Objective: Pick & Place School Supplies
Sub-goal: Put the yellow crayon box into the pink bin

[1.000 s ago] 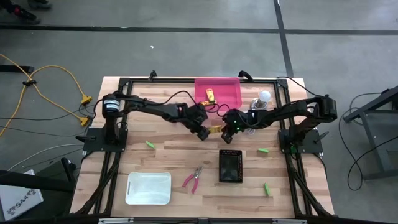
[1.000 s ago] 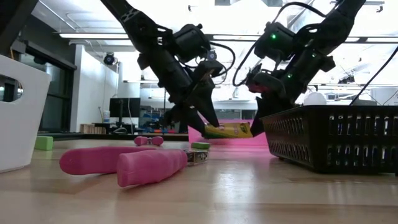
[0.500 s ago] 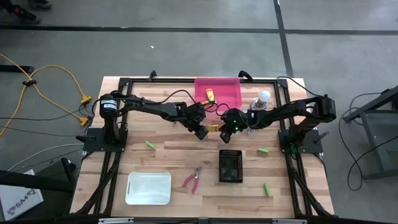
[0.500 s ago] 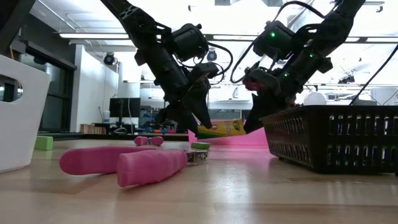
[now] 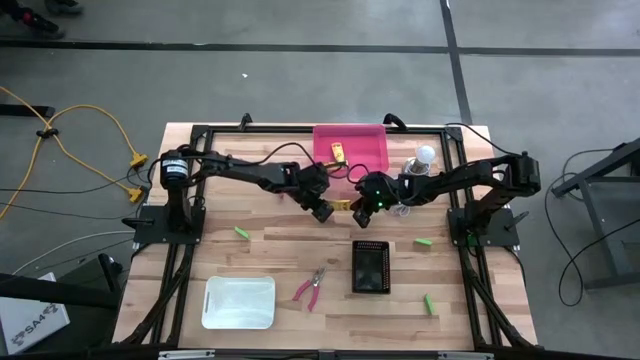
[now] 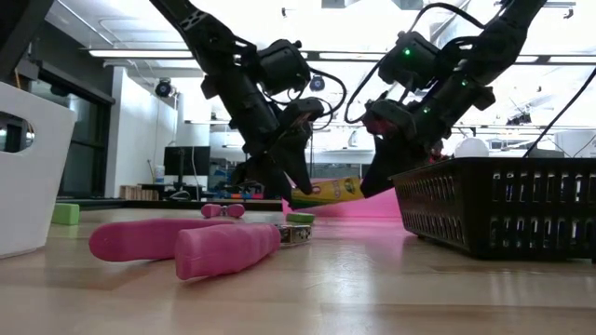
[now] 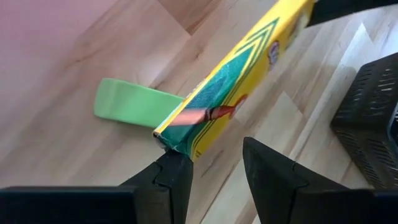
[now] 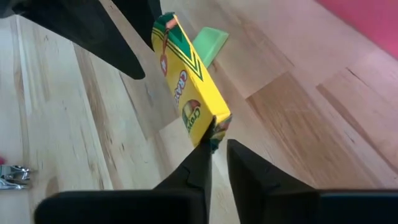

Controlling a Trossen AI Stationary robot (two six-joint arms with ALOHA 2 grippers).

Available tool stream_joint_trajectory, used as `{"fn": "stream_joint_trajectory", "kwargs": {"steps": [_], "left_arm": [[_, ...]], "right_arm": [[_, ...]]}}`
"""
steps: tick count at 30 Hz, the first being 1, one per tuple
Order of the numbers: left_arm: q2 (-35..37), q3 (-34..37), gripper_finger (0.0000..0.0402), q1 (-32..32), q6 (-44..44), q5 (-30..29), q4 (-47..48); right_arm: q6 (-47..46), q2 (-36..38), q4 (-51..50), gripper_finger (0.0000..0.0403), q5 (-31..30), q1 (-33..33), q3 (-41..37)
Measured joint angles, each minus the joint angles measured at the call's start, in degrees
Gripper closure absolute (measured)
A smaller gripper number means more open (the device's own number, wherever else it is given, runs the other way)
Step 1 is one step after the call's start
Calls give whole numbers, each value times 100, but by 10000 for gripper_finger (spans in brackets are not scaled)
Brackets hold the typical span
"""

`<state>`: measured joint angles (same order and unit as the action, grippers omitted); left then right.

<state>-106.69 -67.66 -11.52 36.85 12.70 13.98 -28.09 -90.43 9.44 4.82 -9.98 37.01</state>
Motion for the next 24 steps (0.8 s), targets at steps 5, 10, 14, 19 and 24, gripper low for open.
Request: {"fn": "stream_joint_trajectory", "kwargs": {"steps": [5,10,14,19,24], "left_arm": [[0,0,266,-17,47,65,29],[0,0,266,-73,109,302,37],[0,0,266,-80,110,336,42],[0,0,266,-80,108,338,50],[0,0,266,-80,104,338,56]], "right_arm": [[-16,0,-16,339,-17,-2,2],[-72,0,-105,333,-18,-2,0],[-82,0,-310,333,-25,-2,1],[-82,0,-355,333,-30,-4,0],[-82,0,-438,333,-35,-4,0]]}}
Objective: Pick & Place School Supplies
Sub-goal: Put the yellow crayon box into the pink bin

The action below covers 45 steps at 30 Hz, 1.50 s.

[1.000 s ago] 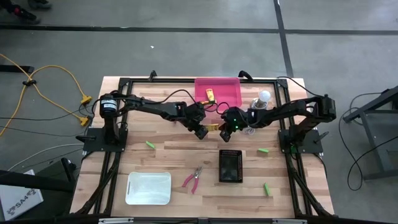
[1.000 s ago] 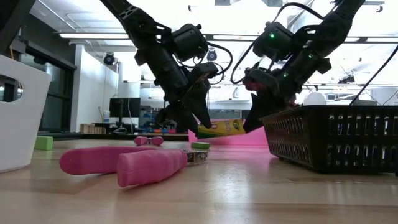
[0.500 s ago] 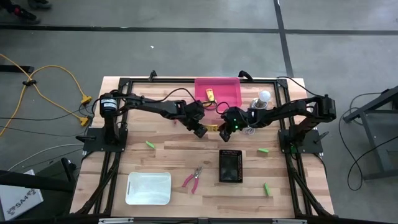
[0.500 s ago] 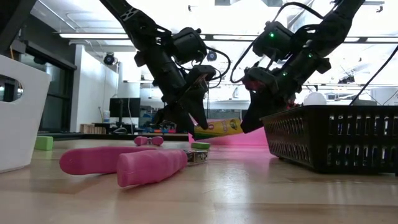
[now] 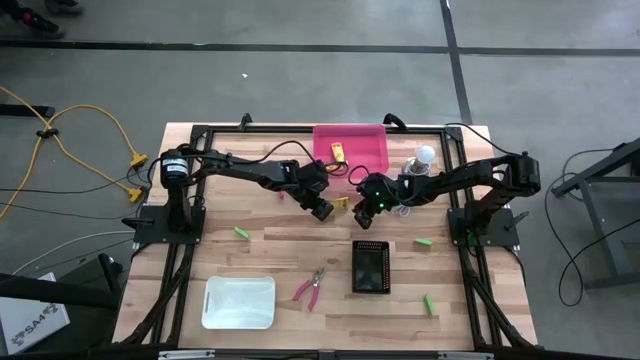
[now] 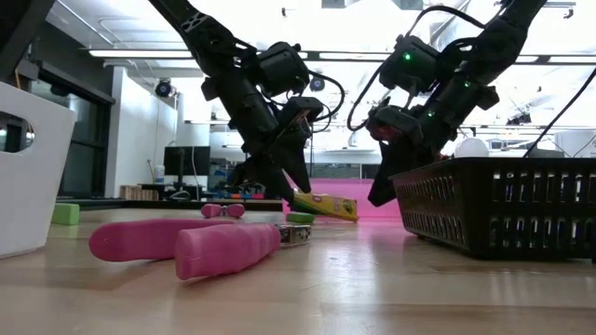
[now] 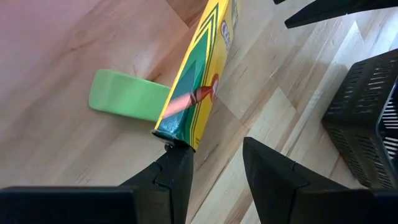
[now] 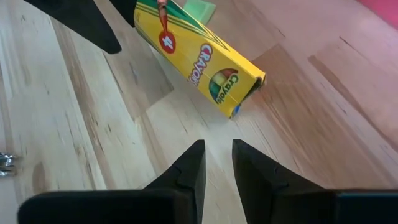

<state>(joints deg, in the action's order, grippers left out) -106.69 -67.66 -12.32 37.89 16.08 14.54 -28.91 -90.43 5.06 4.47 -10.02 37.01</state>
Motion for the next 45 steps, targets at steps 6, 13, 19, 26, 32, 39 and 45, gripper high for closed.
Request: {"fn": "stream_joint_trajectory", "kwargs": {"steps": [6,13,19,26,32,39,45], "left_arm": [[0,0,266,0,-18,0,24],[0,2,266,0,-20,0,24],[0,2,266,0,-54,-16,24],[0,3,266,0,-66,-125,24],[0,7,266,7,-110,-149,24],[0,7,266,9,-118,-175,22],[0,7,266,12,-193,-289,22]], "right_arm": [[2,0,-9,333,-1,0,-1],[500,0,147,333,-372,0,-7],[1681,0,166,333,-455,0,-9],[2269,0,209,311,-439,0,-11],[2315,0,508,262,-430,-78,-11],[2234,0,536,229,-15,-344,-13],[2115,0,636,227,475,-567,-13]]}}
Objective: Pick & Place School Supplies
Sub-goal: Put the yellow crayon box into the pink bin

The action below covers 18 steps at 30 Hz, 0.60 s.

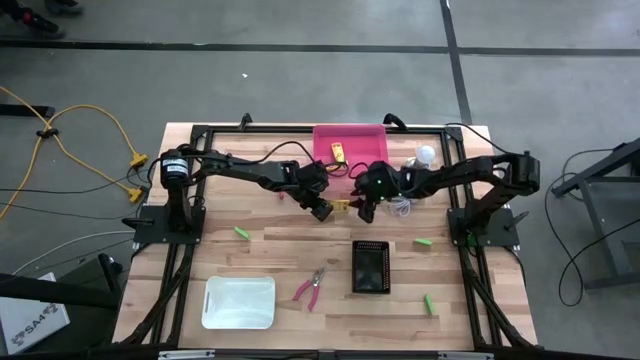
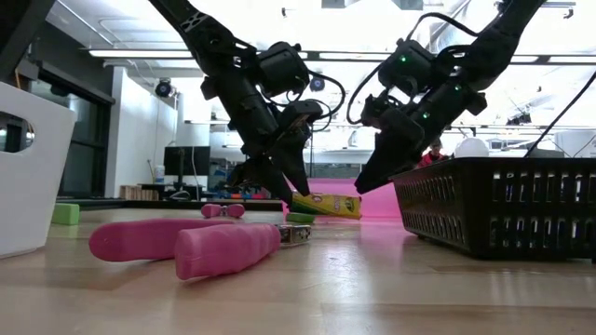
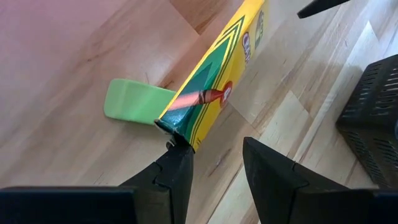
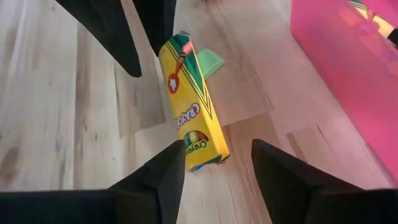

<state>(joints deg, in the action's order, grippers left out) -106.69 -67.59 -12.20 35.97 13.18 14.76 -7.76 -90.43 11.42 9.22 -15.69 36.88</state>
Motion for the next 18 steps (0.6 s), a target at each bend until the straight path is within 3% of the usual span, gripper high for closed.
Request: {"fn": "stream_joint_trajectory", "kwargs": {"steps": [9,18], "left_arm": [[0,0,266,64,-70,-110,-26],[0,0,266,89,-105,-143,-55]], "right_arm": [[-14,-23,15,227,337,-134,0],[-295,-1035,1019,227,611,-158,-7]]}}
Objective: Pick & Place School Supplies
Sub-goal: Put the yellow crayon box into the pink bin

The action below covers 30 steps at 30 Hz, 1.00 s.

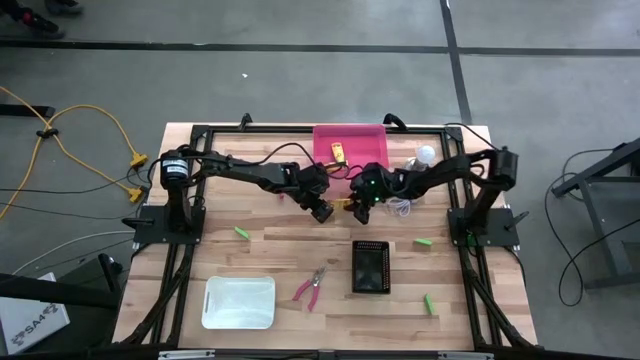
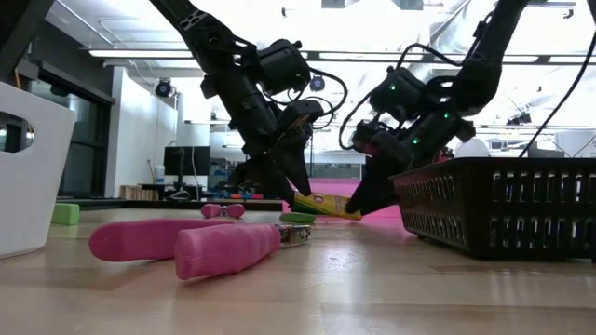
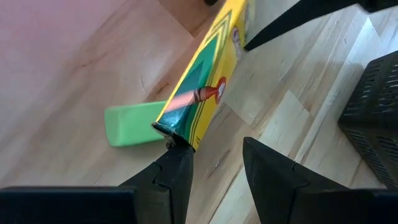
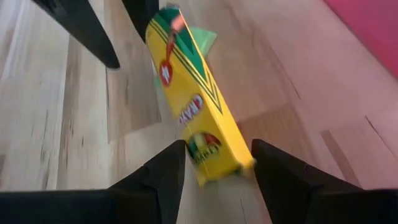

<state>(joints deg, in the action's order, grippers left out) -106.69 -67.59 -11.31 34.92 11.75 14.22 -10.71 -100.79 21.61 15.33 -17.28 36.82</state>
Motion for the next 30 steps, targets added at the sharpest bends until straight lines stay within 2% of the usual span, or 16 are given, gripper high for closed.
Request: {"fn": "stream_joint_trajectory", "kwargs": {"steps": [15,25,30], "left_arm": [[0,0,266,0,-17,-2,-13],[0,0,266,0,-24,-2,-13],[0,0,266,0,-24,-2,-11]], "right_arm": [[43,-68,312,230,323,0,9],[44,-68,308,307,516,0,9],[45,-68,305,331,601,0,9]]}}
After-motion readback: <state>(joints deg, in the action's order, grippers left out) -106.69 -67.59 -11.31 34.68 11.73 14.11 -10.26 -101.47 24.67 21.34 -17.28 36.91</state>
